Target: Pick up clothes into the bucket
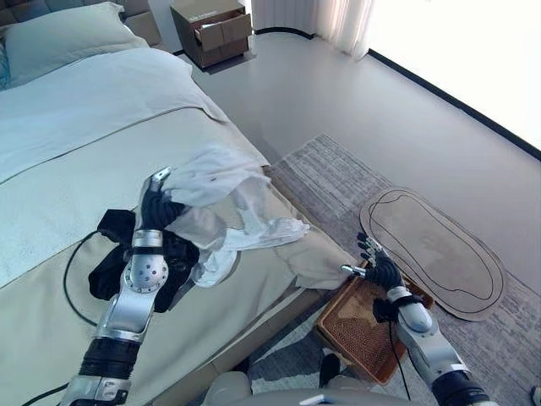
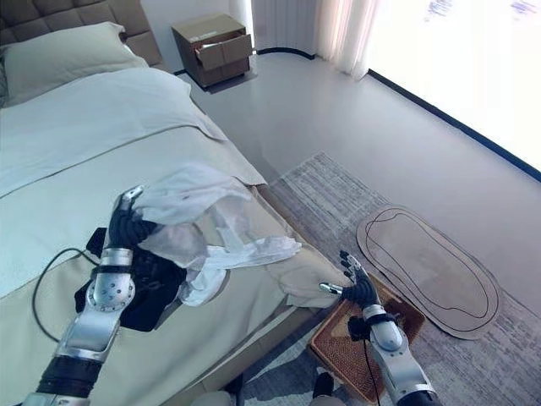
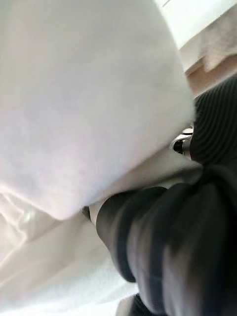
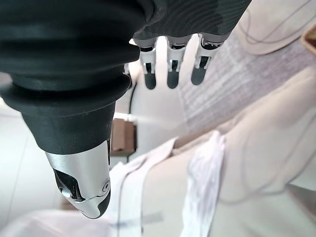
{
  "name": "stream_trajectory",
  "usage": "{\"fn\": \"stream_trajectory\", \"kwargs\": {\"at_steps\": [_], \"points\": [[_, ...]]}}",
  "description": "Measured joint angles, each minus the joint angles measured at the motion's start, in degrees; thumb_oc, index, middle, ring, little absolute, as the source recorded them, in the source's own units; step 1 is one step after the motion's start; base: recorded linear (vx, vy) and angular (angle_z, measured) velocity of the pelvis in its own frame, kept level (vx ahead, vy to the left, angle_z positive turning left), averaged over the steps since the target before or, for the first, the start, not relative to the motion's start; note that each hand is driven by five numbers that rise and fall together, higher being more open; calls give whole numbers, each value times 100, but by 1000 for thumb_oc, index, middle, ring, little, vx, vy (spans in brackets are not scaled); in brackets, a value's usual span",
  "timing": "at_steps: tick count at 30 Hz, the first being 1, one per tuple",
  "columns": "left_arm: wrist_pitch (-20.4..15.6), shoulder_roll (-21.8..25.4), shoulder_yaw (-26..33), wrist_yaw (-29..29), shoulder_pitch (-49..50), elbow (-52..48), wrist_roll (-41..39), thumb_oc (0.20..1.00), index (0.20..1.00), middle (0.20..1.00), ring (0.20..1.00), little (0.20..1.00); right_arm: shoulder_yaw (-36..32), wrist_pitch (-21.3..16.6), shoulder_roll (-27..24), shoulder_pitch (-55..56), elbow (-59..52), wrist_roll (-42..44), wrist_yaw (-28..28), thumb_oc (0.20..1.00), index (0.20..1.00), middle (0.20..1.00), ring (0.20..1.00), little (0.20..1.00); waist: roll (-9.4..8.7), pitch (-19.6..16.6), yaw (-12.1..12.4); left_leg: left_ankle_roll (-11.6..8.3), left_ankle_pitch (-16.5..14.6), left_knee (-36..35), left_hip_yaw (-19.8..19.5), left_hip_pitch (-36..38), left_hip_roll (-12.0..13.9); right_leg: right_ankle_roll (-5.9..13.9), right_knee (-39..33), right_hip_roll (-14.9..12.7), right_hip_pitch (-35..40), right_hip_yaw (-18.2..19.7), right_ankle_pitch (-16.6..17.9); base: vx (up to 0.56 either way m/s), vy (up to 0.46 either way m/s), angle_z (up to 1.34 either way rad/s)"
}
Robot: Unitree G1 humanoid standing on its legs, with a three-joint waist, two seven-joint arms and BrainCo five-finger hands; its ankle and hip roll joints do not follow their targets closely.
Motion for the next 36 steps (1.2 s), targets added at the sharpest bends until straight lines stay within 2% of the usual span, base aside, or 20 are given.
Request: {"fn": "stream_trajectory", "kwargs": {"at_steps": [6, 10, 12, 18, 22, 28, 31, 35, 36], "points": [[267, 123, 16, 283, 108, 528, 633, 200, 200, 200, 200, 200, -24, 31, -15, 26, -6, 0, 36, 1000, 1000, 1000, 1000, 1000, -19, -12, -16, 0, 0, -19, 39, 28, 16, 0, 0, 12, -12, 47, 1, 3, 27, -5], [474, 412, 10, 504, 92, 987, 1232, 200, 200, 200, 200, 200, -17, 31, -17, 7, -6, 1, 53, 1000, 1000, 1000, 1000, 1000, -77, -47, -10, 1, 0, -49, 163, -8, 29, 14, 0, 13, -129, 166, 11, -23, 28, -13], [529, 451, 12, 526, 89, 1002, 1231, 200, 200, 200, 200, 200, -17, 31, -18, 36, -5, 1, 51, 1000, 1000, 1000, 1000, 1000, -105, -64, -27, 1, 1, -48, 174, -46, 26, 22, 0, 11, -179, 179, 19, -11, 22, -6], [474, 417, 6, 536, 89, 855, 1226, 200, 200, 200, 200, 200, -12, 30, -13, 30, -6, 0, 49, 1000, 1000, 1000, 1000, 1000, -147, -55, -20, 2, 1, -54, 202, -45, 31, 27, -1, 13, -199, 198, 22, 6, 9, -2], [305, 332, 13, 506, 132, 27, 1128, 200, 200, 200, 200, 200, -12, 30, -9, 6, -17, -28, 44, 1000, 1000, 1000, 1000, 1000, -180, -36, 11, 2, 2, -66, 202, -37, 28, 27, -1, 10, -191, 194, 22, 0, 0, 0], [-162, 178, 25, 82, 84, -1398, 157, 200, 200, 200, 200, 200, 28, 24, -12, -202, -56, -119, 50, 1000, 1000, 1000, 1000, 1000, -174, -25, 12, 2, 2, -60, 170, -34, 25, 28, -2, 11, -164, 169, 21, 5, -6, 1], [-581, 187, -51, -240, -66, -1895, -428, 200, 200, 200, 200, 200, 71, 21, -44, -424, -65, -173, 76, 1000, 1000, 1000, 1000, 1000, -146, -5, 28, 1, 3, -43, 137, -27, 20, 29, -3, 10, -124, 128, 20, 16, -31, 7], [-718, 179, -518, -910, -220, -2290, -1416, 200, 200, 200, 200, 200, 235, 12, -130, -780, -491, -201, 120, 1000, 1000, 1000, 1000, 1000, -108, 21, 33, 0, 4, -23, 65, -25, 12, 31, -3, 8, -72, 57, 18, 26, -25, 9], [-757, 171, -805, -1141, -293, -2353, -1795, 200, 200, 200, 200, 200, 236, 4, -107, -956, -519, -58, 138, 1000, 1000, 1000, 1000, 1000, -91, 33, 28, -1, 4, -11, 38, -13, 3, 31, -3, 4, -42, 37, 18, 13, -11, 8]]}}
